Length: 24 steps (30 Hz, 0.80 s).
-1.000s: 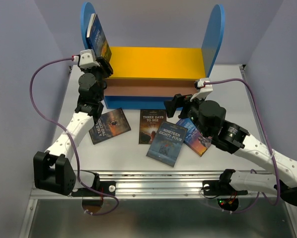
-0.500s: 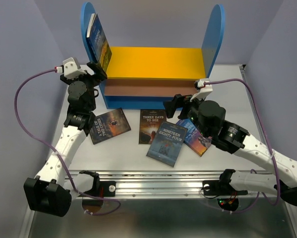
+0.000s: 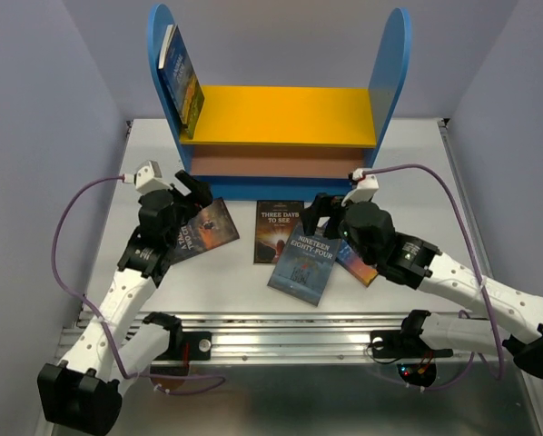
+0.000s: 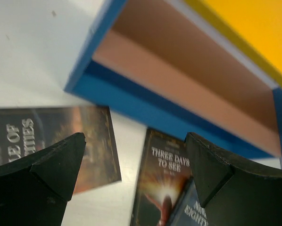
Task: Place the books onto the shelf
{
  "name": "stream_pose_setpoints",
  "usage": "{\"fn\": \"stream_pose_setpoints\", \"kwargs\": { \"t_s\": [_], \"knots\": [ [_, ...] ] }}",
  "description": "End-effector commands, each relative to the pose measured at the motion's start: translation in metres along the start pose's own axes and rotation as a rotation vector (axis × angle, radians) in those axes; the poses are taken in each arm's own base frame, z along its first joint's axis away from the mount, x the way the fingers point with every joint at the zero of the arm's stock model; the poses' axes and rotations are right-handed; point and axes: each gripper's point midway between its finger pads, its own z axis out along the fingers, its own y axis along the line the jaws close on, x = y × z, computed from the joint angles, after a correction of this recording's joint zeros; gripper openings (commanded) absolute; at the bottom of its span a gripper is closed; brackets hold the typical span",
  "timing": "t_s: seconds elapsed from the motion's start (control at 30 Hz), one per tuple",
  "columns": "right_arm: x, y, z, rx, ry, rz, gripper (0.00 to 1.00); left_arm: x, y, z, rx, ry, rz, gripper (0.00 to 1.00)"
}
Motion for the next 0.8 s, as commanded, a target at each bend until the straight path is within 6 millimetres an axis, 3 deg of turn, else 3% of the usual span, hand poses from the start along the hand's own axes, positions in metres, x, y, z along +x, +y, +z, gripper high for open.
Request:
{"fn": "stream_pose_setpoints", "kwargs": {
  "t_s": [0.0, 0.07, 0.1, 0.17, 0.2, 0.27, 0.3, 0.57, 0.7, 0.77],
  "knots": [
    [0.037, -0.018, 0.001, 0.059, 0.08, 0.129, 1.0, 0.073, -0.019, -0.018, 0.121, 0.237, -0.054, 0.99],
    [0.065, -0.031, 0.002, 0.086, 0.139, 0.139, 1.0, 0.102, -0.032, -0.027, 0.182, 0.318, -0.041, 0.99],
    [0.071, -0.035, 0.001, 0.092, 0.154, 0.174, 1.0, 0.129, -0.05, -0.036, 0.252, 0.393, -0.026, 0.99],
    [0.084, -0.05, 0.0, 0.133, 0.18, 0.194, 1.0, 0.16, -0.06, -0.041, 0.287, 0.48, 0.008, 0.99],
    [0.094, -0.06, -0.003, 0.159, 0.195, 0.231, 1.0, 0.172, -0.078, -0.051, 0.367, 0.522, 0.021, 0.99],
    [0.103, -0.069, -0.006, 0.17, 0.207, 0.274, 1.0, 0.191, -0.086, -0.048, 0.396, 0.569, 0.044, 0.99],
    [0.117, -0.075, -0.009, 0.181, 0.233, 0.297, 1.0, 0.196, -0.092, -0.051, 0.432, 0.599, 0.051, 0.99],
    [0.154, -0.092, -0.014, 0.21, 0.291, 0.353, 1.0, 0.257, -0.115, -0.049, 0.592, 0.775, 0.133, 0.99],
    [0.169, -0.093, -0.01, 0.2, 0.326, 0.397, 1.0, 0.272, -0.128, -0.052, 0.67, 0.83, 0.14, 0.99],
    [0.175, -0.097, -0.006, 0.192, 0.332, 0.418, 1.0, 0.28, -0.123, -0.05, 0.656, 0.849, 0.149, 0.99]
  ]
}}
